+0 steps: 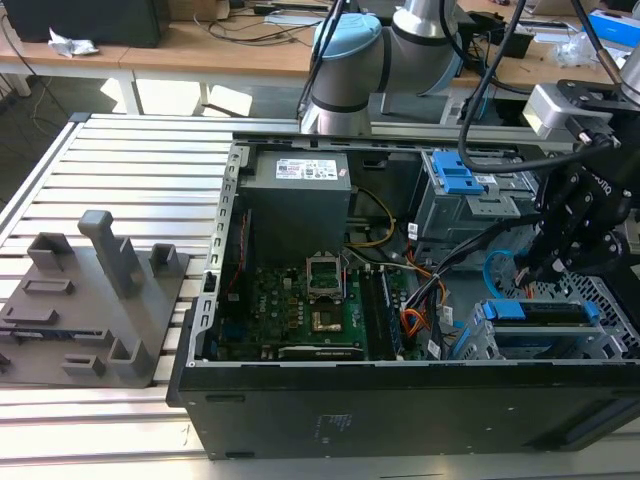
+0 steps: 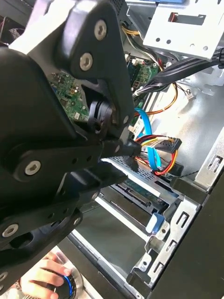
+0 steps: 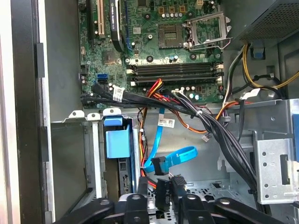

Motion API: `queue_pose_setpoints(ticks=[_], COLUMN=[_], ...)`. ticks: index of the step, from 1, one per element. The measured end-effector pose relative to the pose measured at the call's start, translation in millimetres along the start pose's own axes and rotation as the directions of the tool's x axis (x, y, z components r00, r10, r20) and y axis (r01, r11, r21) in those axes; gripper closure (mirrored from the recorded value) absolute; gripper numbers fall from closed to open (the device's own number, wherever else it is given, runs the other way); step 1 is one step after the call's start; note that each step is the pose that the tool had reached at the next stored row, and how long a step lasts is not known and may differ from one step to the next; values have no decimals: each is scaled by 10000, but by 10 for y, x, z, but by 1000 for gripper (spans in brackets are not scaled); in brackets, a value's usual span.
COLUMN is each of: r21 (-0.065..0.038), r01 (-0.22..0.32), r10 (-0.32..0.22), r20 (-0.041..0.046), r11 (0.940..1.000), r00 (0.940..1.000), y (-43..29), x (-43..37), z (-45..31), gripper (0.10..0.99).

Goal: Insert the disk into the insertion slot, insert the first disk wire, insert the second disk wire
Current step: 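Insert the first disk wire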

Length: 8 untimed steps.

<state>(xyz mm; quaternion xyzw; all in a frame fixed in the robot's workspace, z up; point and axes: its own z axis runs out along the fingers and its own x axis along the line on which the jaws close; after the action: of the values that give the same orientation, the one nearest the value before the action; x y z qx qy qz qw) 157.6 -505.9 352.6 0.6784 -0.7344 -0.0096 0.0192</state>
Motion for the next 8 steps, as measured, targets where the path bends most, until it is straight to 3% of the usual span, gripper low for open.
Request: queue_pose_setpoints(ticks=[3,8], r21=[0,0], r01=[0,-1], r10=[0,1], r20=[0,0], r11=[10000,10000], r00=[10000,10000], y=[-1,-3], x=[0,9], z=[0,0], gripper=[902,902])
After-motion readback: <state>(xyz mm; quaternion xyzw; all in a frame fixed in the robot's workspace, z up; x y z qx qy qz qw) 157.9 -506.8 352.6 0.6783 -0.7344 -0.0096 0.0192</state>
